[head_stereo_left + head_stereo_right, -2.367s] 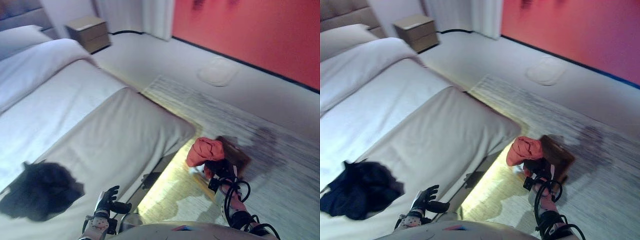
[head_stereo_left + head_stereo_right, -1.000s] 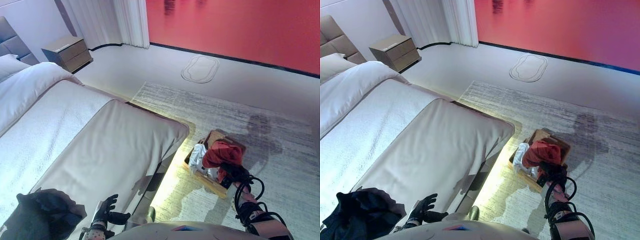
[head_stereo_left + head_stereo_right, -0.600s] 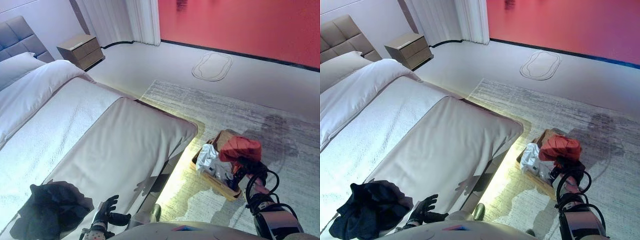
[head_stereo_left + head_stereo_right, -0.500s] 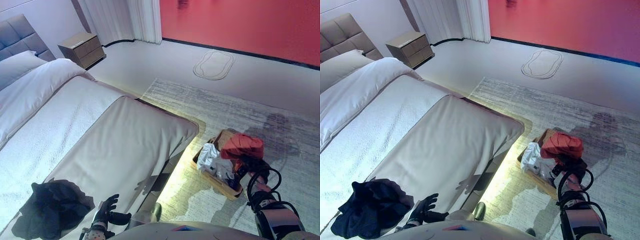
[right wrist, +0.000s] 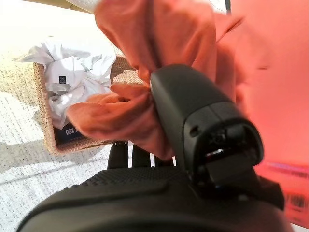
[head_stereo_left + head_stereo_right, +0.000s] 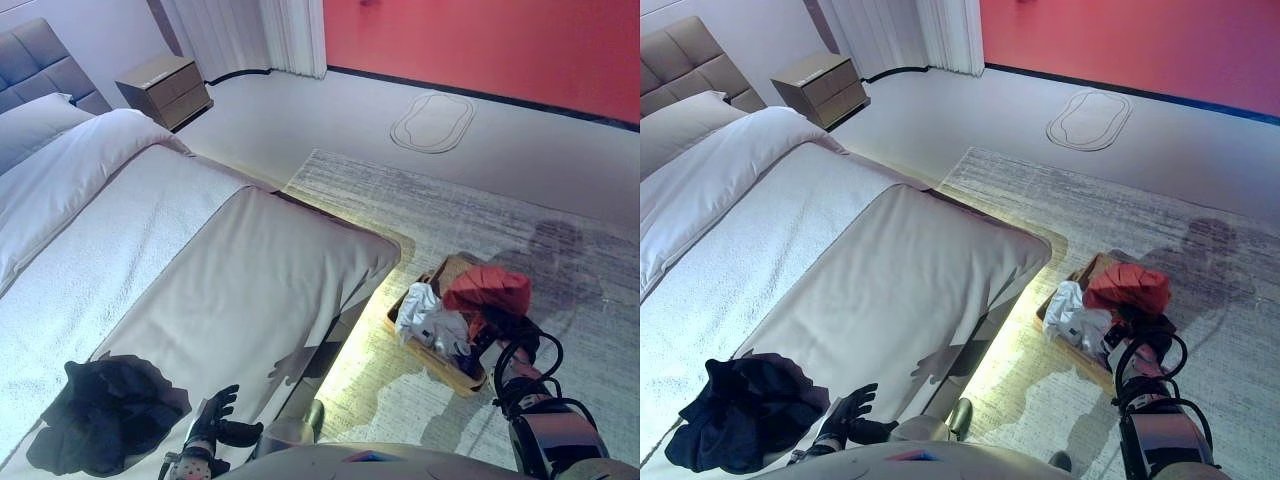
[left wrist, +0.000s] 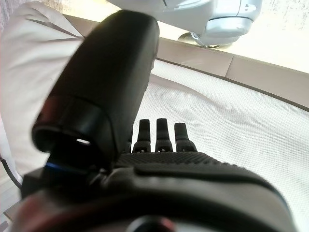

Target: Pick up the clothes from the bed and place them into the basket

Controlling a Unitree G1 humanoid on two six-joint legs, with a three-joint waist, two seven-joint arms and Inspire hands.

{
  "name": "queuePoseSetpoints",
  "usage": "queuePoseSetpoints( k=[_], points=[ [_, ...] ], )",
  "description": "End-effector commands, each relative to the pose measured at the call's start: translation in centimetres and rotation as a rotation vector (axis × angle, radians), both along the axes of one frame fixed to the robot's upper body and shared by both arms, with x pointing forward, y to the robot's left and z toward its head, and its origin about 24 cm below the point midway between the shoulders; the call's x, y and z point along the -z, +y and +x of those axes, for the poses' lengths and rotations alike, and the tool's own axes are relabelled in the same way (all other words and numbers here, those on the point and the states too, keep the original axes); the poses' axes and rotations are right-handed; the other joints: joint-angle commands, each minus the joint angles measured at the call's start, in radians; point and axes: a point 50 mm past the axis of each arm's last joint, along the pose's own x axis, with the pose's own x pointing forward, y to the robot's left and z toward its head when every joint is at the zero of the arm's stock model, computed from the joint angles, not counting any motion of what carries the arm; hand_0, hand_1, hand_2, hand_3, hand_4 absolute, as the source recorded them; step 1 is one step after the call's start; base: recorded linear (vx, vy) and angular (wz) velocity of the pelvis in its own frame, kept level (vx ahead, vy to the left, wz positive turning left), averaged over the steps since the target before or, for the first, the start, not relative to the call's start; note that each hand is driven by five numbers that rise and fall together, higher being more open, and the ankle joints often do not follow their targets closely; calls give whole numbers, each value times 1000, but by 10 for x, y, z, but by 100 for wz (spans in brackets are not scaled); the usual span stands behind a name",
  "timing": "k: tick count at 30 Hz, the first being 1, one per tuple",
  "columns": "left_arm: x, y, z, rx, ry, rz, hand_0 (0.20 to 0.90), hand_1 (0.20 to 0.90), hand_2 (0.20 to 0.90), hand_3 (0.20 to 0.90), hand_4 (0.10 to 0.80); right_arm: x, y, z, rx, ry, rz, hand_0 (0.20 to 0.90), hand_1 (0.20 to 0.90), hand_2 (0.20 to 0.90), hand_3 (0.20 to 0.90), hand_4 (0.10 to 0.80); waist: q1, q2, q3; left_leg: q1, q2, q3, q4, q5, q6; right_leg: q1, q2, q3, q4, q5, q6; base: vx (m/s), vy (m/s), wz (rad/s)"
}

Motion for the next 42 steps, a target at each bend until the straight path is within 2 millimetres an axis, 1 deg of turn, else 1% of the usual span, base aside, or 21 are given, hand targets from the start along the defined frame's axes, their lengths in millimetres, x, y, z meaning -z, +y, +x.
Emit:
queuePoseSetpoints(
  k=[1,11,20,26,27,30,32,35,37,39,40,41,42],
  points=[
    [-8,12,21,38,-59,29,900,900,900,900,800,-65,-27,48,3,-221,-147,900,900,900,900,800,25,-29,-10,-26,-66,17,11,-33,15,16,7,-76,74,-45,-5,0,0,0],
    [-7,12,21,33,-57,30,900,900,900,900,800,-62,-23,48,-14,-220,-130,900,900,900,900,800,21,-32,-13,-23,-62,25,6,-35,15,14,11,-72,69,-45,-5,0,0,0],
    [-8,12,26,32,-67,31,900,900,900,900,800,-60,-19,50,-31,-217,-118,900,900,900,900,800,20,-36,-13,-22,-58,30,4,-33,13,16,16,-70,63,-43,-6,-14,-1,0],
    [-9,11,29,33,-75,30,900,900,900,900,800,-52,-9,50,-90,-200,-99,900,900,900,900,800,29,-45,-14,-23,-52,30,5,-32,9,19,22,-76,63,-48,-9,-44,-14,1],
    [-9,10,29,34,-76,31,900,900,900,900,800,-48,-5,49,-122,-188,-101,900,900,900,900,800,35,-47,-10,-18,-49,31,8,-38,6,25,25,-76,65,-55,-12,-53,-26,3],
    [-10,9,31,33,-85,30,900,900,900,900,800,-41,10,52,-228,-169,-89,900,900,900,900,800,49,-54,-11,-27,-45,22,14,-28,4,23,27,-89,69,-55,-17,-69,-38,11],
    [-12,12,37,35,-99,32,900,900,900,900,800,-38,25,56,-323,-166,-74,900,900,900,900,800,84,-60,-1,-29,-39,6,26,-29,-3,35,31,-106,80,-71,-26,-62,-97,18],
    [-16,18,43,26,-106,29,900,900,900,900,800,-36,41,62,-424,-149,-75,900,900,900,900,800,125,-71,0,-44,-35,-26,50,-28,-12,45,41,-131,85,-86,-40,-6,-88,20],
    [-16,22,42,8,-104,29,900,900,900,900,800,-34,49,65,-478,-140,-79,900,900,900,900,800,145,-76,1,-57,-31,-42,70,-30,-17,50,47,-143,89,-92,-48,3,-55,26],
    [-15,24,37,9,-93,30,900,900,900,900,800,-33,56,66,-512,-139,-79,900,900,900,900,800,168,-78,8,-76,-30,-55,90,-29,-23,56,53,-157,98,-100,-56,-18,-27,28],
    [-13,25,32,14,-81,32,900,900,900,900,800,-32,59,67,-537,-132,-82,900,900,900,900,800,177,-79,10,-88,-30,-49,92,-24,-26,60,58,-170,97,-101,-56,-40,-9,41],
    [-12,24,28,26,-71,33,900,900,900,900,800,-32,61,67,-546,-130,-88,900,900,900,900,800,180,-80,10,-102,-28,-27,98,-20,-28,67,60,-189,96,-99,-53,9,-30,35],
    [-11,23,24,53,-59,35,900,900,900,900,800,-32,61,66,-550,-127,-98,900,900,900,900,800,170,-86,8,-110,5,56,111,-40,-46,83,62,-213,101,-127,-48,-15,20,48]
  ],
)
